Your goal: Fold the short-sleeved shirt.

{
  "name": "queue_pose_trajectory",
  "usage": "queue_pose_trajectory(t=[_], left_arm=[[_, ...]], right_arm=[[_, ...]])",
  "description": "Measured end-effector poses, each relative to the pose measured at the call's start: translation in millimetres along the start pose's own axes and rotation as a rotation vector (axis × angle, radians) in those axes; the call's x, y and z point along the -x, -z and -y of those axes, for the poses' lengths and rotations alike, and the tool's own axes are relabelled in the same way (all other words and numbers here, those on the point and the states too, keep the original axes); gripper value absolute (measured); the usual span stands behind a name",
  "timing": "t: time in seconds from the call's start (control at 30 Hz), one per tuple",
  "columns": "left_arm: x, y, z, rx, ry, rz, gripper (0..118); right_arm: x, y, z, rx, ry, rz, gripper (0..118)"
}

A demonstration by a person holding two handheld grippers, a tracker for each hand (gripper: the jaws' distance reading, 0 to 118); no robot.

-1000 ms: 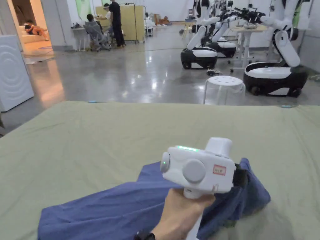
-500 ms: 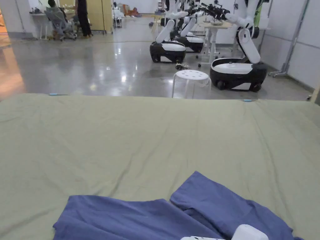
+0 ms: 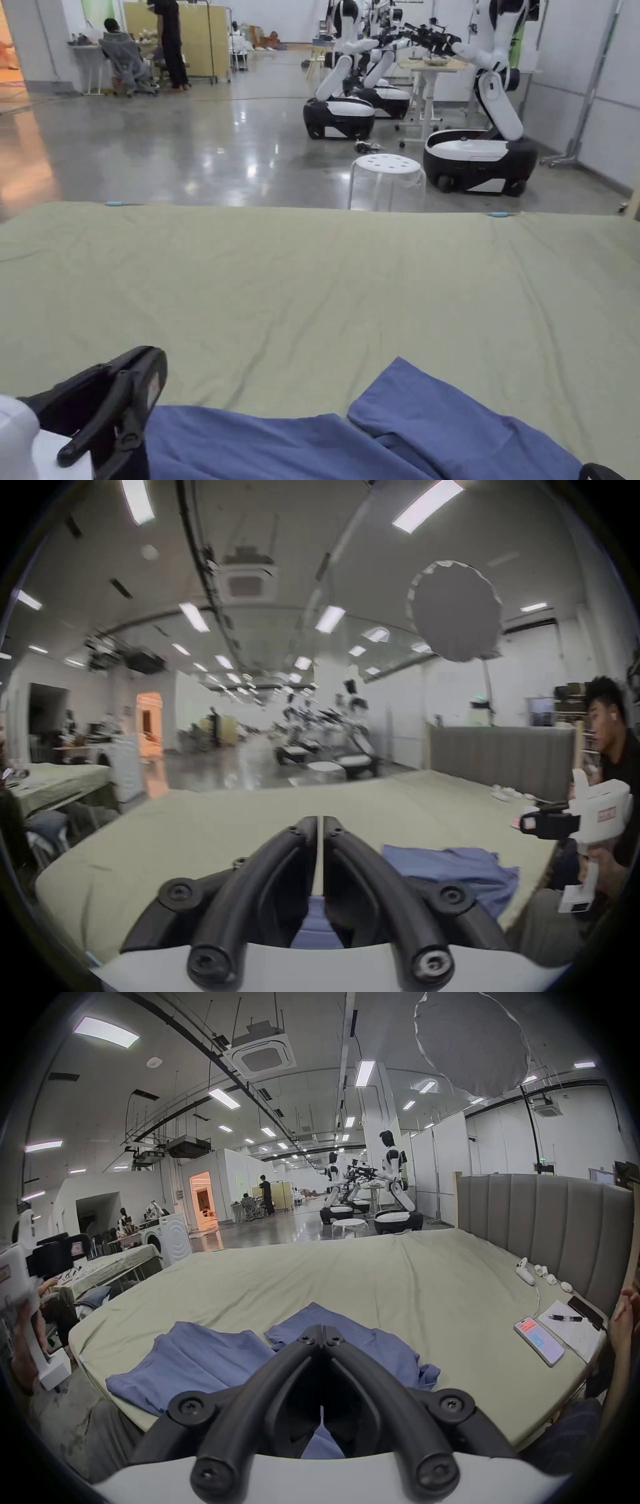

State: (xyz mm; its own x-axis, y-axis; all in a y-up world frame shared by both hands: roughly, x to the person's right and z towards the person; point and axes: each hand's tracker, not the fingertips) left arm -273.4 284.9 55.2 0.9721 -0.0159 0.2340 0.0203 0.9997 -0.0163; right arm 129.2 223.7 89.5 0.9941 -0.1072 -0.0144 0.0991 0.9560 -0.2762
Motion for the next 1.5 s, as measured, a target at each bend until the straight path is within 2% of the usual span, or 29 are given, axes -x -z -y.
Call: queue_pose_trajectory(t=[0.07, 0.1, 0.13, 0.37, 0.47, 0.5, 0.53, 0.6, 0.63, 0.67, 0.7, 0.73, 0.8, 0.87, 0.93, 1.07, 1.17, 1.23, 1.3, 1.33, 1.37, 1.5], left_arm=[[2, -15, 3, -0.042, 0.017, -0.023, 2], [0, -18, 1, 0.003, 0.044, -0.079, 2], [1, -20, 2, 0.038, 0.049, -0.061, 2], [25, -13, 12, 0.113, -0.030, -0.094, 2], [48, 14, 12, 0.216, -0.116, -0.038, 3], [60, 34, 12, 0.323, -0.125, 0.019, 3], [71, 55, 17, 0.379, -0.167, 0.035, 6], [95, 99, 29, 0.505, -0.249, 0.129, 36], [111, 128, 41, 0.590, -0.345, 0.206, 43], [123, 153, 53, 0.668, -0.448, 0.251, 44], [137, 176, 69, 0.700, -0.558, 0.215, 44], [142, 199, 80, 0.724, -0.561, 0.120, 45], [156, 238, 100, 0.837, -0.536, 0.065, 45], [153, 261, 114, 0.899, -0.439, -0.033, 45], [154, 281, 128, 0.963, -0.435, -0.042, 44], [141, 296, 139, 0.975, -0.468, -0.029, 44], [130, 306, 148, 1.015, -0.418, -0.024, 42], [125, 314, 157, 1.068, -0.366, -0.073, 40], [122, 316, 155, 1.041, -0.337, -0.074, 38], [119, 316, 155, 1.038, -0.321, -0.078, 31], [118, 316, 156, 1.039, -0.327, -0.072, 15], [115, 312, 164, 1.053, -0.304, -0.082, 9]], right_arm=[[5, -1, 2, -0.003, -0.003, -0.002, 0], [7, -1, 2, 0.001, -0.008, -0.007, 0], [9, -1, 3, 0.002, -0.016, -0.006, 0], [15, -1, -1, -0.004, -0.030, -0.015, 0], [14, -3, -2, -0.003, -0.038, -0.015, 0], [14, -4, -1, 0.000, -0.039, -0.018, 0], [13, -4, -1, 0.001, -0.039, -0.017, 0], [10, -5, 3, 0.008, -0.032, -0.018, 0], [9, -4, 5, 0.014, -0.023, -0.017, 0], [7, -3, 7, 0.020, -0.012, -0.014, 0], [4, -3, 10, 0.029, 0.001, -0.016, 0], [1, -3, 13, 0.035, 0.010, -0.016, 0], [-5, -4, 18, 0.050, 0.010, -0.003, 0], [-11, -4, 21, 0.068, 0.005, 0.018, 0], [-21, -5, 25, 0.082, 0.011, 0.039, 0], [-36, -6, 31, 0.101, 0.066, 0.077, 0], [-44, -8, 34, 0.110, 0.082, 0.098, 0], [-45, -11, 35, 0.118, 0.076, 0.122, 0], [-46, -15, 35, 0.118, 0.059, 0.140, 0], [-47, -18, 36, 0.118, 0.055, 0.147, 0], [-48, -19, 36, 0.118, 0.056, 0.148, 0], [-54, -23, 37, 0.138, 0.053, 0.186, 0]])
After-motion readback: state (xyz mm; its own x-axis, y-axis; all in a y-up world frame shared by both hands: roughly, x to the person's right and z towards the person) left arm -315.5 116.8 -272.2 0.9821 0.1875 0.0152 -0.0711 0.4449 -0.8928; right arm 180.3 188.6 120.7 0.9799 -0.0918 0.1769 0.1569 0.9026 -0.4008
